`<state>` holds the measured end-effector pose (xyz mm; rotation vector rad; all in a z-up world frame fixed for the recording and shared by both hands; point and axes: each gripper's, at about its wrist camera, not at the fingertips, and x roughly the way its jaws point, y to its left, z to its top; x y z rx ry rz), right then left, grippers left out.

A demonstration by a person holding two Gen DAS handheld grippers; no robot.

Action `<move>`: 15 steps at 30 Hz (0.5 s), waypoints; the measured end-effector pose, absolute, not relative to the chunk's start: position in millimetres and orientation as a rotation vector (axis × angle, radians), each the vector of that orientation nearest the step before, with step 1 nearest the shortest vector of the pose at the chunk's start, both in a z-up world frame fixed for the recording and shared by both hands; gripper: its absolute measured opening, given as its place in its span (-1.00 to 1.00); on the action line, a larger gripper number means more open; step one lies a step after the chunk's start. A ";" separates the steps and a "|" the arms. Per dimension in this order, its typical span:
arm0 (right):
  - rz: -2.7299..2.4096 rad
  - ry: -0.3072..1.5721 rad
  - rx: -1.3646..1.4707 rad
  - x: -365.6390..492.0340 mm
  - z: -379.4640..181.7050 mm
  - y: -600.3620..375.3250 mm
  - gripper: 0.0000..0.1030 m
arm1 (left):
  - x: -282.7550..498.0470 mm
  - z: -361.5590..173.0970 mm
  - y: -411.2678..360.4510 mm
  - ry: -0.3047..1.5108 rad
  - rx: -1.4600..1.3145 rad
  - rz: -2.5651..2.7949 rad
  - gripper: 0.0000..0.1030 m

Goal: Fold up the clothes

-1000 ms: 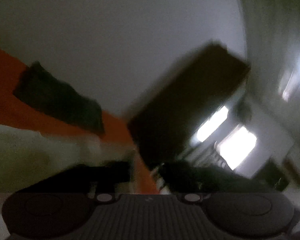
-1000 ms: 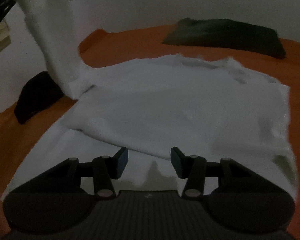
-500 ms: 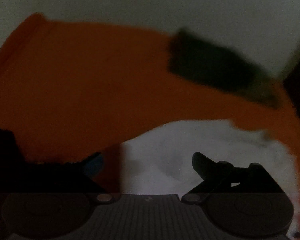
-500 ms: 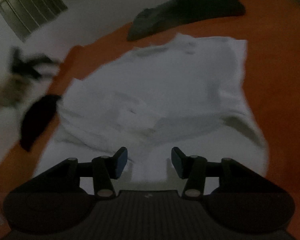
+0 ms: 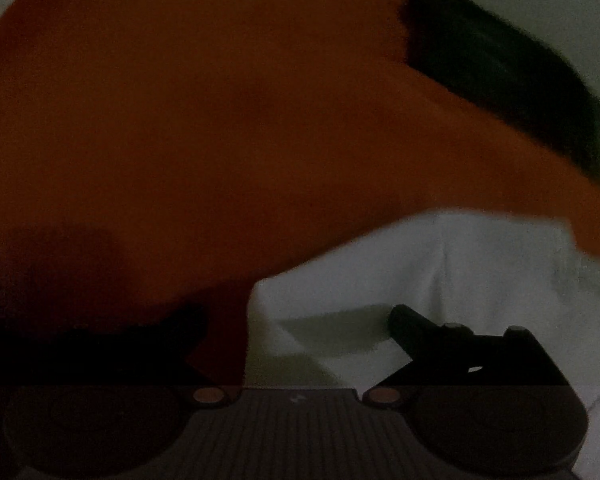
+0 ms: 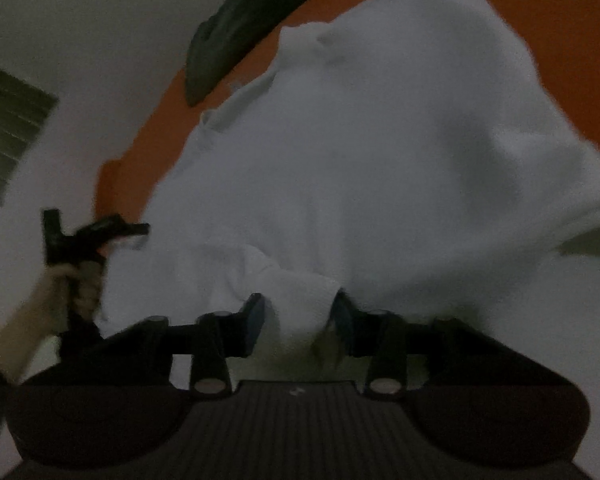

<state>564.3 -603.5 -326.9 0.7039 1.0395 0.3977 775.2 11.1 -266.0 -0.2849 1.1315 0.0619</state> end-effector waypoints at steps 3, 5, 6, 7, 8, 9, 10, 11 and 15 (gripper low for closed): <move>0.396 0.934 0.589 554.6 -299.6 -602.1 -0.86 | 771.4 -263.4 21.5 1.090 -0.423 0.074 0.82; 0.368 0.849 0.558 541.6 -271.6 -611.0 -0.86 | 776.3 -262.9 13.8 1.122 -0.314 0.068 0.77; 0.328 0.812 0.531 532.4 -254.8 -619.2 -0.86 | 779.2 -264.6 10.6 1.134 -0.258 0.063 0.79; 0.280 0.785 0.500 524.5 -241.3 -629.4 -0.86 | 779.3 -262.7 4.5 1.145 -0.202 0.057 0.80; 0.232 0.770 0.472 517.0 -232.9 -639.9 -0.86 | 780.6 -261.5 0.8 1.149 -0.175 0.050 0.83; 0.185 0.754 0.445 509.5 -224.4 -650.4 -0.86 | 781.4 -260.8 -3.5 1.152 -0.161 0.032 0.86; 0.153 0.752 0.415 505.1 -219.4 -658.7 -0.86 | 782.4 -260.9 -8.1 1.161 -0.142 0.012 0.85; 0.145 0.771 0.391 505.7 -221.4 -663.9 -0.86 | 783.4 -261.2 -14.2 1.168 -0.114 0.009 0.62; 0.129 0.859 0.358 513.4 -245.3 -669.4 -0.75 | 791.9 -258.9 -47.5 1.153 0.018 -0.023 -0.88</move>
